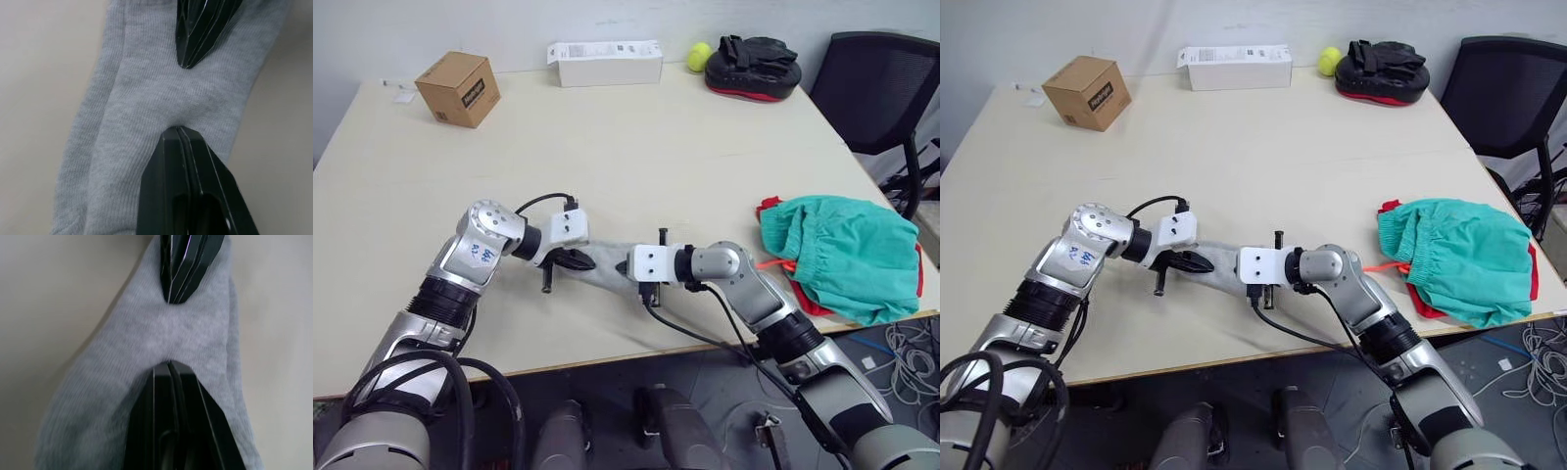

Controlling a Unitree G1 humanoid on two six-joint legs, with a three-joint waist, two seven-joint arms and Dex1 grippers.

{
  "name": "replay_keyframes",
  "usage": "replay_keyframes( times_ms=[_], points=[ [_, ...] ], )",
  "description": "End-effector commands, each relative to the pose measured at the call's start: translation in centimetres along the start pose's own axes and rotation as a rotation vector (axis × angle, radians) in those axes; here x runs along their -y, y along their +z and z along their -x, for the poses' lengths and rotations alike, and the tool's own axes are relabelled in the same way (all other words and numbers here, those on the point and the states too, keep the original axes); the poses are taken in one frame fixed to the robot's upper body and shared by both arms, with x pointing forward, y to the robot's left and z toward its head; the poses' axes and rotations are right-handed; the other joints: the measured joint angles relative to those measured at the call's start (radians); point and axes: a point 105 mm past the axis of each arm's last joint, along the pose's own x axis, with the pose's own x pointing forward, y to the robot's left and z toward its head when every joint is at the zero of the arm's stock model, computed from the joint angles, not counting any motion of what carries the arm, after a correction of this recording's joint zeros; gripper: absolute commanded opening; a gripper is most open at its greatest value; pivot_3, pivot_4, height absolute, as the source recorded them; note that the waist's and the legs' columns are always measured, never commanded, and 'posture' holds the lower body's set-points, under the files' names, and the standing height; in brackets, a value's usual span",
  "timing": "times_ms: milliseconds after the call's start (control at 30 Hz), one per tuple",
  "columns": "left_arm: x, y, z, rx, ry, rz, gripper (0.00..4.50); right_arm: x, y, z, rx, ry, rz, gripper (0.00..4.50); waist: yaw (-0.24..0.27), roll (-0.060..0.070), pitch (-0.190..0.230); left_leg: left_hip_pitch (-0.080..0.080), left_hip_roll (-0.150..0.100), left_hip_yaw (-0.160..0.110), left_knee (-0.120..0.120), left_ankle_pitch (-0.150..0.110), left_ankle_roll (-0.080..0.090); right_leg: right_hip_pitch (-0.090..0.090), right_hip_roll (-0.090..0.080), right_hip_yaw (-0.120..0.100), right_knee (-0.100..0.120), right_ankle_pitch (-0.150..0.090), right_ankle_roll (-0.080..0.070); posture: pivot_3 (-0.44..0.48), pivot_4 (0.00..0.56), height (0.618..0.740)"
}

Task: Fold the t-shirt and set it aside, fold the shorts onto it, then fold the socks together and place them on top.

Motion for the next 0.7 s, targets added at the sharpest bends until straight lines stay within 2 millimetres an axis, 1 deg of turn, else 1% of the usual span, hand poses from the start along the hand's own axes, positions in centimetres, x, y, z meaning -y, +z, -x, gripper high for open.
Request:
replay_keyframes(
  times_ms=[33, 267, 333, 400, 467, 567, 633, 700],
  points=[
    [-1.4, 0.2, 0.2, -0.004, 0.064, -0.006, 0.02, 1.0, -2.4, 1.4, -0.091, -0.04, -0.004, 0.0, 0.002, 0.0, 0.0, 0.0, 0.0, 0.0, 0.0, 0.0, 0.0, 0.0, 0.0, 0.0, 0.0, 0.0, 0.0, 0.0, 0.15, 0.74],
    [-3.1, 0.5, 1.2, 0.027, 0.135, 0.015, 0.02, 2.0, -3.6, 2.7, -0.138, -0.074, 0.003, 0.0, 0.008, 0.0, 0.0, 0.0, -0.001, 0.0, 0.0, 0.0, 0.0, 0.0, 0.0, 0.0, 0.0, 0.0, 0.0, 0.0, 0.15, 0.74],
    [-3.5, 0.4, 1.7, 0.017, 0.158, 0.006, 0.02, 2.1, -4.0, 2.8, -0.154, -0.082, 0.007, 0.0, 0.008, 0.0, 0.0, 0.0, 0.0, 0.0, 0.0, 0.0, 0.0, 0.0, 0.0, 0.0, 0.0, 0.0, 0.0, 0.0, 0.15, 0.74],
    [-4.0, -0.2, 2.5, -0.006, 0.191, -0.006, 0.02, 2.3, -4.0, 2.8, -0.154, -0.092, 0.011, 0.0, 0.008, 0.0, 0.0, 0.0, 0.0, 0.0, 0.0, 0.0, 0.0, 0.0, 0.0, 0.0, 0.0, 0.0, 0.0, 0.0, 0.15, 0.74],
    [-4.1, -0.2, 3.2, 0.009, 0.19, -0.001, 0.02, 2.7, -3.4, 2.7, -0.134, -0.109, 0.008, 0.0, 0.008, 0.0, 0.0, 0.0, 0.0, 0.0, 0.0, 0.0, 0.0, 0.0, 0.0, 0.0, 0.0, 0.0, 0.0, 0.0, 0.15, 0.74],
    [-3.9, 1.5, 4.0, 0.118, 0.17, 0.028, 0.02, 3.7, -1.8, 2.7, -0.091, -0.144, 0.022, 0.0, 0.007, 0.0, 0.0, 0.0, 0.0, 0.0, 0.0, 0.001, 0.0, 0.0, 0.0, 0.0, 0.0, 0.0, 0.0, 0.0, 0.15, 0.74],
    [-3.9, 2.4, 3.9, 0.159, 0.163, 0.025, 0.02, 4.3, -0.3, 2.7, -0.053, -0.164, 0.034, 0.0, 0.008, 0.0, 0.0, 0.0, 0.0, 0.0, 0.0, 0.001, 0.0, 0.0, 0.0, 0.0, 0.0, 0.0, 0.0, 0.0, 0.15, 0.74],
    [-3.9, 2.7, 3.4, 0.159, 0.165, 0.017, 0.02, 4.5, 0.5, 2.6, -0.029, -0.172, 0.038, 0.0, 0.008, 0.0, 0.0, -0.001, 0.0, 0.0, 0.0, 0.001, 0.0, 0.0, 0.0, 0.0, -0.001, 0.0, 0.0, 0.0, 0.15, 0.74]
  ],
)
